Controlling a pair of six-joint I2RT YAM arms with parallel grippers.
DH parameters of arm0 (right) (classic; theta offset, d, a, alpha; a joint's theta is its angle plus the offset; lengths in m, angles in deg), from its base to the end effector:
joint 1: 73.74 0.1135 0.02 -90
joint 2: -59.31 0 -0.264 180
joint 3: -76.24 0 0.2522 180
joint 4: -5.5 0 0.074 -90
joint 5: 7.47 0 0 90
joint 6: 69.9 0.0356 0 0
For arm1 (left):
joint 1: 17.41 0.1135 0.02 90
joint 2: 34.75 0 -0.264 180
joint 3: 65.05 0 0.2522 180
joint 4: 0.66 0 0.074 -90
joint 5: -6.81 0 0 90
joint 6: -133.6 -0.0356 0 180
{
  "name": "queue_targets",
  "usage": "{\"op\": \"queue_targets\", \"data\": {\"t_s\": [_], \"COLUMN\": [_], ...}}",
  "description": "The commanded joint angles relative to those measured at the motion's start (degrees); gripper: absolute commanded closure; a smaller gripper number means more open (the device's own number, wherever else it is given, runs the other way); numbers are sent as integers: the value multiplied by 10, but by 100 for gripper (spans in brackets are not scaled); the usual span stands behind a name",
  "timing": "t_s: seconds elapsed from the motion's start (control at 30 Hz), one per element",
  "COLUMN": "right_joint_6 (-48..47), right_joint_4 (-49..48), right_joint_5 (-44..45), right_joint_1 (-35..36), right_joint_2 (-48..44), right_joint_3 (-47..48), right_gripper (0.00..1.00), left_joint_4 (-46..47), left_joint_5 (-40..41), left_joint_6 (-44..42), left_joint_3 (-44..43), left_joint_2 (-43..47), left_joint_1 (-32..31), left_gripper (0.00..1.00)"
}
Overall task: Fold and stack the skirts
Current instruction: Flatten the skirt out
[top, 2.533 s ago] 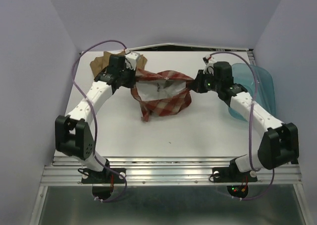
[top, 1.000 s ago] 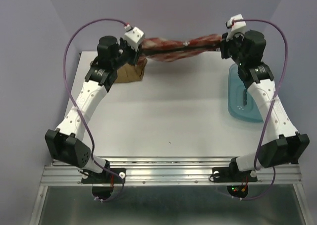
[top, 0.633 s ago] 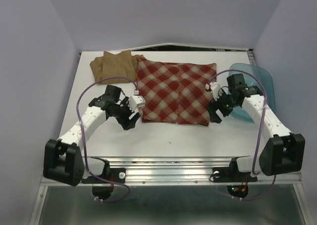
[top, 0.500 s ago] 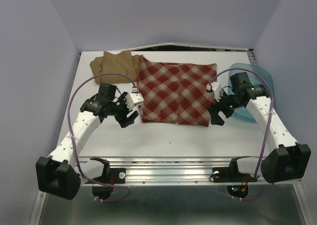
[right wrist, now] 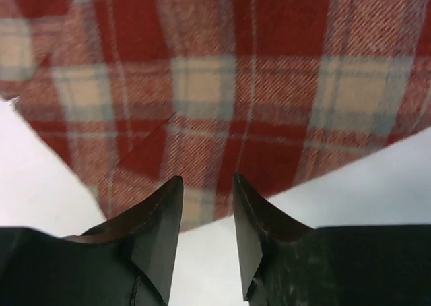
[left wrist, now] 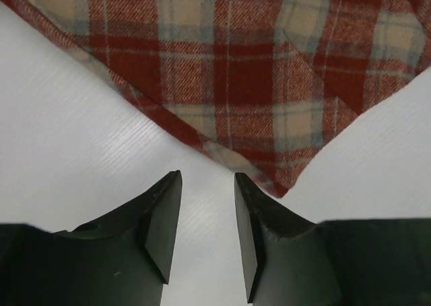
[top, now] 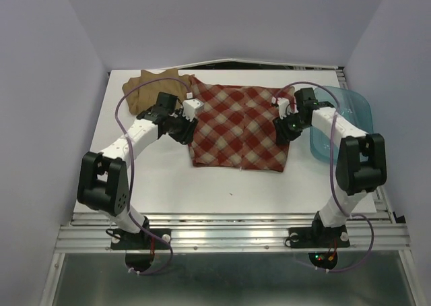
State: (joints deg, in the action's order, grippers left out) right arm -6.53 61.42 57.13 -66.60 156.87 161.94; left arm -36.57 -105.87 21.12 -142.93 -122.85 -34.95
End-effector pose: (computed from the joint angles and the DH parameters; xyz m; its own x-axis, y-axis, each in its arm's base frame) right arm 0.3371 0.0576 0.2251 -0.6986 -0.4956 -0.5160 -0.6560 0.7316 0.1855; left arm 0.3139 -0.1136 0.2556 -0.4314 0.5064 -0.7466 0.7552 0.6554 0.0081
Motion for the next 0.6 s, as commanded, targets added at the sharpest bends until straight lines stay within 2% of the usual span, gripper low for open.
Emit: {"op": "queue_targets", "data": {"t_s": [0.0,0.07,0.1,0.2,0.27,0.4,0.47,0.53,0.57], "right_joint_6": [30,24,22,13,13,32,36,66,108], "right_joint_4": [-86,-82,-87,-100,-100,-88,-65,-82,-87], "right_joint_5": [26,37,46,63,65,39,-1,7,-22], "right_joint_1": [4,4,12,44,67,159,245,319,367], "right_joint_2": [41,62,73,69,58,19,0,-13,-16], "right_joint_3": [36,29,22,-55,-92,-173,-189,-182,-169], "right_gripper": [63,67,73,83,86,88,92,92,91], "left_joint_4": [27,20,21,23,18,-4,-22,-32,-39], "left_joint_5": [14,11,10,4,4,14,12,3,-1], "left_joint_6": [51,64,67,82,87,98,102,111,115], "left_joint_3": [-48,-56,-56,-49,-51,-65,-79,-87,-94], "left_joint_2": [-16,-37,-42,-52,-54,-54,-58,-62,-63], "left_joint_1": [-29,-31,-30,-31,-30,-25,-17,-1,6], "left_gripper": [52,52,52,52,52,51,49,48,47]}}
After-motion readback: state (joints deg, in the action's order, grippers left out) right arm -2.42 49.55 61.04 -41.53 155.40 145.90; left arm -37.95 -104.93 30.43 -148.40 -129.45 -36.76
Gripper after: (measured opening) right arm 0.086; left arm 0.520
